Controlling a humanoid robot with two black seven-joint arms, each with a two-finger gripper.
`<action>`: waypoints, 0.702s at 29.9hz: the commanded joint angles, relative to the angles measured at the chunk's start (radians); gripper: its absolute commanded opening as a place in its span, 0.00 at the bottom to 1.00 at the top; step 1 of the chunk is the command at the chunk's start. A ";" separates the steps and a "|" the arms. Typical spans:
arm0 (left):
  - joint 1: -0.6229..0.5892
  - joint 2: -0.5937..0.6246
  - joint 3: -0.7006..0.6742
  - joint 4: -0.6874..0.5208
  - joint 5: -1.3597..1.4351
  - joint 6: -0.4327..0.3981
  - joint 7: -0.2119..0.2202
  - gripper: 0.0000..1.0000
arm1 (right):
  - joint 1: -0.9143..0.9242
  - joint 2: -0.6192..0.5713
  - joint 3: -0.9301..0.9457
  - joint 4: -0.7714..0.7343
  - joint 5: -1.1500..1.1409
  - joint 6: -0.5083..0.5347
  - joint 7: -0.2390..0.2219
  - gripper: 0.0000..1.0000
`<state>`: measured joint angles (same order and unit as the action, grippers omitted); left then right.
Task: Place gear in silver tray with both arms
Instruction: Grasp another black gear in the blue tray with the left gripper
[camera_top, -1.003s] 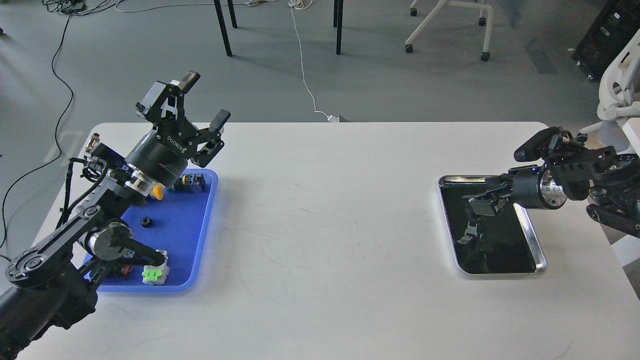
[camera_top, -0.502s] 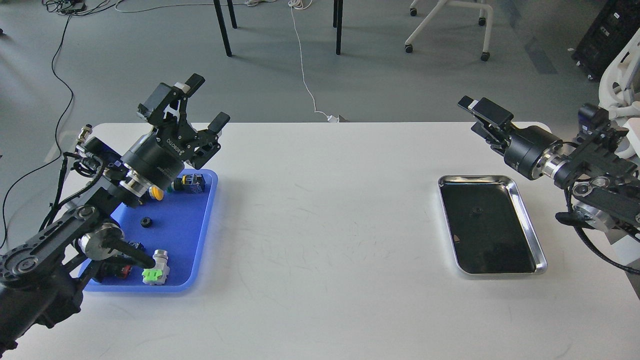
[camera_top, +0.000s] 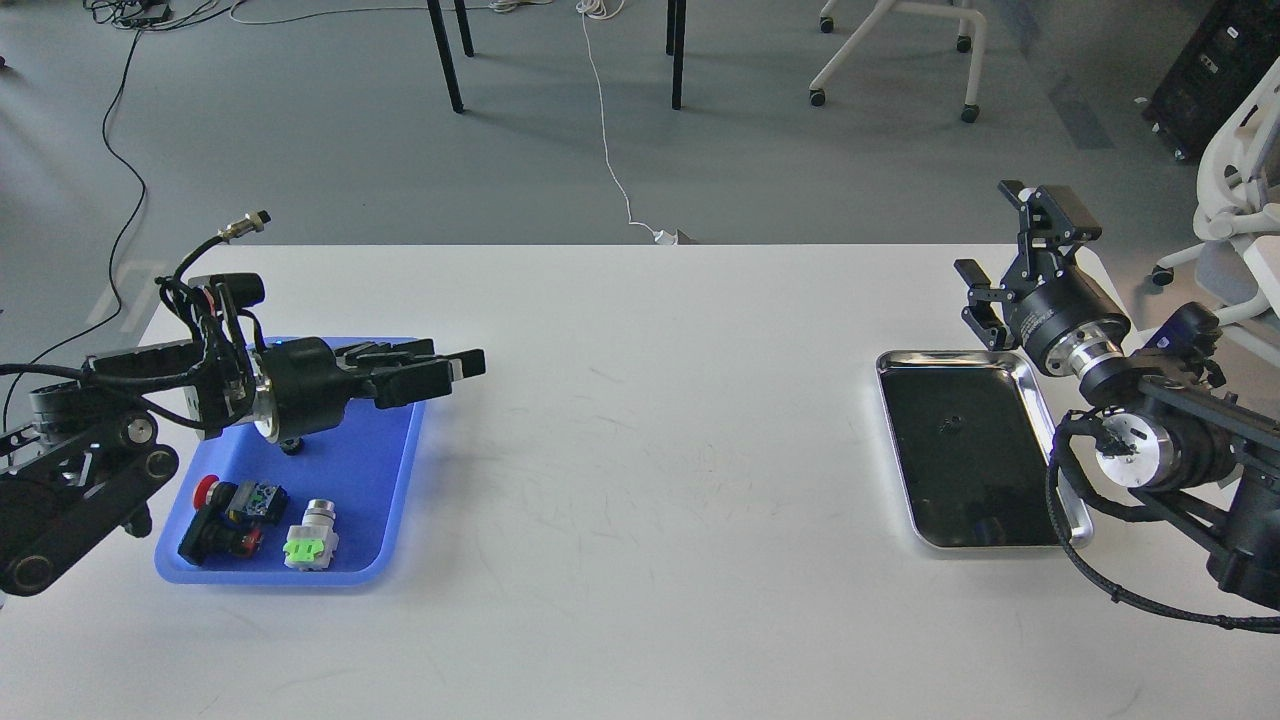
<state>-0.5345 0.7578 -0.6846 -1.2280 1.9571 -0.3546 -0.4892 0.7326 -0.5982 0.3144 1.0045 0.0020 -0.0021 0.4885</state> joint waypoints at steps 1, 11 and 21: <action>-0.021 0.070 0.077 0.019 0.129 0.069 0.001 0.98 | -0.001 0.000 0.000 0.002 0.001 0.001 0.000 0.97; -0.015 0.103 0.177 0.117 0.138 0.068 0.001 0.98 | -0.002 0.000 0.000 0.003 0.000 0.002 0.000 0.97; -0.054 0.086 0.221 0.269 0.138 0.063 0.001 0.95 | -0.002 -0.002 -0.001 0.006 0.000 0.004 0.000 0.97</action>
<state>-0.5650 0.8519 -0.4721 -0.9894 2.0950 -0.2891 -0.4886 0.7307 -0.5995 0.3132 1.0108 0.0015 0.0008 0.4888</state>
